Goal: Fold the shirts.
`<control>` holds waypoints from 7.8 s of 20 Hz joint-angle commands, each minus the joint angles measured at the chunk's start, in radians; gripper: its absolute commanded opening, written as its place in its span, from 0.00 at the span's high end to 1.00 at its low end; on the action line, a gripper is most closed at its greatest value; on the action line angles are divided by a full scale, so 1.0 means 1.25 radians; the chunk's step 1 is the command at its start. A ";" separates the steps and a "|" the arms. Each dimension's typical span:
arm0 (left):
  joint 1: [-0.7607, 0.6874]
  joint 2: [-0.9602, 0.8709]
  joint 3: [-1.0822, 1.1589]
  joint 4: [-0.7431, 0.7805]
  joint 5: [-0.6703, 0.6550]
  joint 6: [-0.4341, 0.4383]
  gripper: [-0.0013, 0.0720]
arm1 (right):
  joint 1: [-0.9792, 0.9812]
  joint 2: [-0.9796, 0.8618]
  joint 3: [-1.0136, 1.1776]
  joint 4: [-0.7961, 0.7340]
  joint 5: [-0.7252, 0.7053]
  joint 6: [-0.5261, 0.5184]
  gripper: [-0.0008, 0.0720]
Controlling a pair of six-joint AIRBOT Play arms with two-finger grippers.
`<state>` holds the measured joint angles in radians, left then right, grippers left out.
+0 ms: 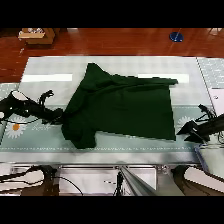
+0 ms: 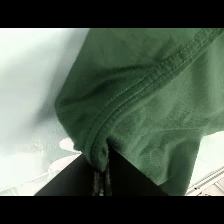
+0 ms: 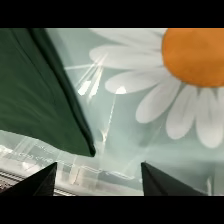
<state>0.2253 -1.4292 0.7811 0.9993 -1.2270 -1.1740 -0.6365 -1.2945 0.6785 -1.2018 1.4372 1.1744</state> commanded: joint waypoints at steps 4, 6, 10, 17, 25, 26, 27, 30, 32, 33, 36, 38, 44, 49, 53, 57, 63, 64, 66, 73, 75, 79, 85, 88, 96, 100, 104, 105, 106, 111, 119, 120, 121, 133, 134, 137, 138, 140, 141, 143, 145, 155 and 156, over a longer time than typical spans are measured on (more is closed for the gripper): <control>0.001 0.001 0.000 0.001 -0.003 0.003 0.93 | 0.034 0.000 -0.060 0.097 -0.120 0.017 0.19; 0.001 0.001 0.000 0.001 -0.003 0.003 0.93 | 0.084 0.000 -0.065 0.098 -0.166 0.045 0.19; 0.001 0.001 0.004 0.001 0.000 0.009 0.93 | 0.150 -0.001 -0.065 0.099 -0.202 0.107 0.52; 0.006 0.023 0.029 -0.015 0.001 0.012 0.94 | 0.163 0.024 -0.035 0.199 -0.081 0.011 0.95; 0.006 0.326 0.550 -0.178 -0.009 0.028 0.94 | 0.162 0.296 0.525 0.379 -0.114 0.055 0.95; 0.011 0.353 0.639 -0.178 -0.009 0.025 0.94 | 0.162 0.310 0.623 0.347 -0.120 0.084 0.95; 0.016 0.374 0.717 -0.177 -0.009 0.019 0.94 | 0.162 0.319 0.732 0.296 -0.120 0.127 0.95; 0.042 0.424 0.925 -0.177 -0.009 -0.001 0.94 | 0.162 0.324 1.017 0.162 -0.105 0.213 0.95; 0.052 0.454 1.014 -0.148 -0.009 -0.013 0.94 | 0.163 0.324 1.146 0.079 -0.074 0.252 0.95; 0.054 0.471 1.035 -0.114 -0.009 -0.037 0.94 | 0.163 0.332 1.178 0.044 -0.051 0.266 0.95; 0.054 0.544 1.039 0.030 -0.045 -0.110 0.94 | 0.163 0.373 1.182 -0.060 0.070 0.270 0.95; 0.054 0.584 1.039 0.093 -0.097 -0.134 0.94 | 0.163 0.393 1.182 -0.102 0.141 0.269 0.95; 0.054 0.651 1.039 0.096 -0.289 -0.197 0.94 | 0.164 0.446 1.182 -0.103 0.277 0.267 0.95; 0.055 0.651 0.997 0.096 -0.453 -0.219 0.94 | 0.164 0.449 1.111 -0.048 0.334 0.276 0.95; 0.054 0.623 0.801 0.102 -0.421 -0.204 0.94 | 0.163 0.410 0.846 -0.058 0.308 0.226 0.95; 0.054 0.565 0.530 -0.007 -0.172 -0.146 0.94 | 0.178 0.271 0.699 -0.024 0.243 0.225 0.95; -0.017 0.270 0.384 -0.145 0.096 0.009 0.94 | 0.312 -0.007 0.699 -0.053 0.037 0.226 0.95; -0.029 0.217 0.384 -0.145 0.137 0.009 0.94 | 0.317 -0.045 0.699 -0.049 -0.009 0.228 0.95; -0.046 0.121 0.388 -0.145 0.222 0.011 0.94 | 0.317 -0.111 0.699 -0.027 -0.092 0.231 0.95; -0.130 -0.072 0.388 -0.145 0.526 0.114 0.94 | 0.317 -0.233 0.699 0.000 -0.368 0.231 0.95; -0.158 -0.113 0.388 -0.145 0.600 0.120 0.94 | 0.317 -0.255 0.699 0.003 -0.430 0.230 0.95; -0.204 -0.177 0.388 -0.145 0.720 0.119 0.94 | 0.317 -0.308 0.699 0.003 -0.479 0.230 0.95; -0.225 -0.235 0.388 -0.145 0.724 0.119 0.93 | 0.317 -0.393 0.699 0.003 -0.368 0.230 0.95; -0.197 -0.214 0.428 -0.144 0.621 0.119 0.93 | 0.311 -0.361 0.704 0.004 -0.334 0.230 0.95; -0.089 -0.212 0.515 -0.008 0.113 -0.023 0.94 | 0.307 -0.311 0.669 -0.059 -0.096 0.230 0.95; -0.108 -0.255 0.515 0.009 0.094 -0.037 0.93 | 0.308 -0.352 0.656 -0.053 -0.084 0.231 0.95; -0.146 -0.281 0.515 0.009 0.064 -0.049 0.87 | 0.323 -0.375 0.656 -0.029 -0.087 0.230 0.95; -0.146 -0.280 0.515 0.009 0.064 -0.049 0.84 | 0.328 -0.375 0.656 -0.032 -0.089 0.230 0.94; -0.143 -0.275 0.516 0.009 0.060 -0.049 0.62 | 0.327 -0.374 0.656 -0.041 -0.088 0.230 0.80; -0.024 -0.223 0.569 0.088 -0.150 -0.050 0.35 | 0.280 -0.296 0.658 -0.191 0.041 0.146 0.44; 0.150 0.089 0.078 0.064 -0.165 -0.005 0.33 | 0.098 -0.060 0.291 -0.012 -0.013 0.064 0.24; 0.153 0.117 0.012 0.034 -0.161 -0.002 0.26 | 0.085 -0.045 0.248 0.016 -0.021 0.038 0.24; 0.153 0.138 -0.042 -0.002 -0.157 0.012 0.22 | 0.078 -0.037 0.217 0.031 -0.031 0.028 0.24; -0.020 0.149 -0.202 -0.071 0.112 -0.053 0.43 | 0.077 -0.027 0.173 0.100 -0.034 0.008 0.25; -0.038 0.149 -0.202 -0.077 0.133 -0.056 0.66 | 0.077 -0.023 0.174 0.100 -0.028 0.008 0.25; -0.057 0.149 -0.202 -0.079 0.128 -0.052 0.93 | 0.074 0.009 0.174 0.074 -0.041 0.013 0.25; -0.055 0.151 -0.202 -0.079 0.118 -0.045 0.93 | 0.065 0.014 0.173 0.033 -0.037 0.019 0.25; -0.054 0.154 -0.202 -0.079 0.100 -0.033 0.93 | 0.022 0.015 0.162 -0.009 0.003 0.034 0.25; -0.054 0.154 -0.202 -0.080 0.097 -0.031 0.93 | -0.012 0.015 0.139 0.017 0.020 0.038 0.25; -0.054 0.155 -0.202 -0.082 0.095 -0.018 0.93 | -0.049 0.025 0.072 0.079 0.026 0.024 0.25; -0.054 0.156 -0.202 -0.082 0.093 -0.018 0.93 | -0.046 0.049 0.002 0.073 -0.007 0.013 0.25; -0.054 0.156 -0.200 -0.106 0.095 0.004 0.93 | -0.046 0.061 -0.163 0.125 -0.154 0.016 0.28; -0.055 0.156 -0.200 -0.121 0.095 0.015 0.93 | -0.046 0.061 -0.169 0.143 -0.168 0.018 0.40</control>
<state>0.1577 -1.2358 0.5297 0.8875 -1.1076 -1.1786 -0.6937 -1.2179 0.5053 -1.0653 1.3186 1.1881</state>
